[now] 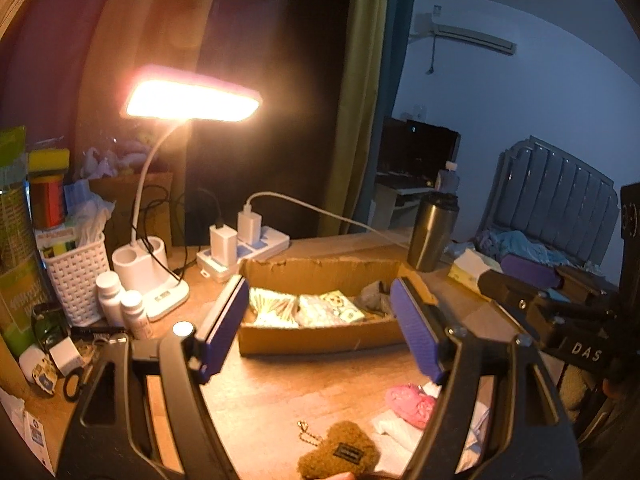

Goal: Organize soft objects
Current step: 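Grasp the pink plush toy with the right tool while the left tool approaches the brown teddy keychain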

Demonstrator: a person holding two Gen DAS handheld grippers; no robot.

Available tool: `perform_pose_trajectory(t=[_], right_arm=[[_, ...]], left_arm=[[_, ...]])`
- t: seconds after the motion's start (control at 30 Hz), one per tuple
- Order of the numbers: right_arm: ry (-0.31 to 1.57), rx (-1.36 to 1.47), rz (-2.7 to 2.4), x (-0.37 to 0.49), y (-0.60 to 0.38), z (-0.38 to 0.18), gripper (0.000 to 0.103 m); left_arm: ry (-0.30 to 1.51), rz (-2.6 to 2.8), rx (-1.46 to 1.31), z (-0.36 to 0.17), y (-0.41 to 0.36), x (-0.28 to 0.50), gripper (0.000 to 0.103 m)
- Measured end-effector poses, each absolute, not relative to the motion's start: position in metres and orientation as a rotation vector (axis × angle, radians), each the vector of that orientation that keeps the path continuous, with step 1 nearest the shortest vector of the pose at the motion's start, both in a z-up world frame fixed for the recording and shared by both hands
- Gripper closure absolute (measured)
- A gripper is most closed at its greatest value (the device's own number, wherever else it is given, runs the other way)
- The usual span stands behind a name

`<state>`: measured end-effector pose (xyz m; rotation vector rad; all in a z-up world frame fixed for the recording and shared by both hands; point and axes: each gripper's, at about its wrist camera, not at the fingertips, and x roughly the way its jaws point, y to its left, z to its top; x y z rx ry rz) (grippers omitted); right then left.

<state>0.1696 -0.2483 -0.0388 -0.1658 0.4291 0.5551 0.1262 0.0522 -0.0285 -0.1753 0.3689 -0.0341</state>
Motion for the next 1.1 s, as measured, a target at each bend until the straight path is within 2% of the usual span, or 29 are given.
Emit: perform_pose_trajectory(t=[1.1], right_arm=[[0.737,-0.199,0.586,0.19,-0.238,-0.153,0.046]], left_arm=[[0.598,-0.047,-0.186,-0.12,0.036,0.125,0.028]])
